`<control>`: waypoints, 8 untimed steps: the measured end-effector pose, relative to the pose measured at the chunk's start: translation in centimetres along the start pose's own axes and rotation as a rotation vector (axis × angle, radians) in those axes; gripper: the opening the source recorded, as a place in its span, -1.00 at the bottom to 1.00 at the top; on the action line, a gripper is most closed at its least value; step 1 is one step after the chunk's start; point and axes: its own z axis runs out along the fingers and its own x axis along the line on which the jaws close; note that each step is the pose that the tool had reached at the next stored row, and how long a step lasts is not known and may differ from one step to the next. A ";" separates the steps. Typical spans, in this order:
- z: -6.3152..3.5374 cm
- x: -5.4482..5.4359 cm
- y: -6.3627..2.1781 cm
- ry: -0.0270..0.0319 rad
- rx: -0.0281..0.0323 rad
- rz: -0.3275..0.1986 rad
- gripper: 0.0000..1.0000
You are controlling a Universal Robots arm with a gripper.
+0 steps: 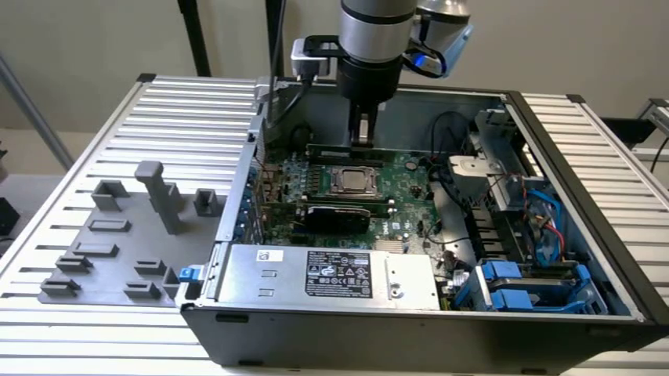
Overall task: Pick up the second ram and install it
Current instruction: 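Insert the second ram into the second slot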
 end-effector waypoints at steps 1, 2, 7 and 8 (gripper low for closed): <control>0.18 0.0 0.00 -0.0001 0.0000 0.000 -0.73; 0.36 0.0 0.00 0.0000 0.0001 0.000 -0.73; 1.27 0.2 -0.01 0.0000 0.0001 0.000 -0.73; 1.44 0.2 -0.02 0.0000 0.0001 0.000 -0.73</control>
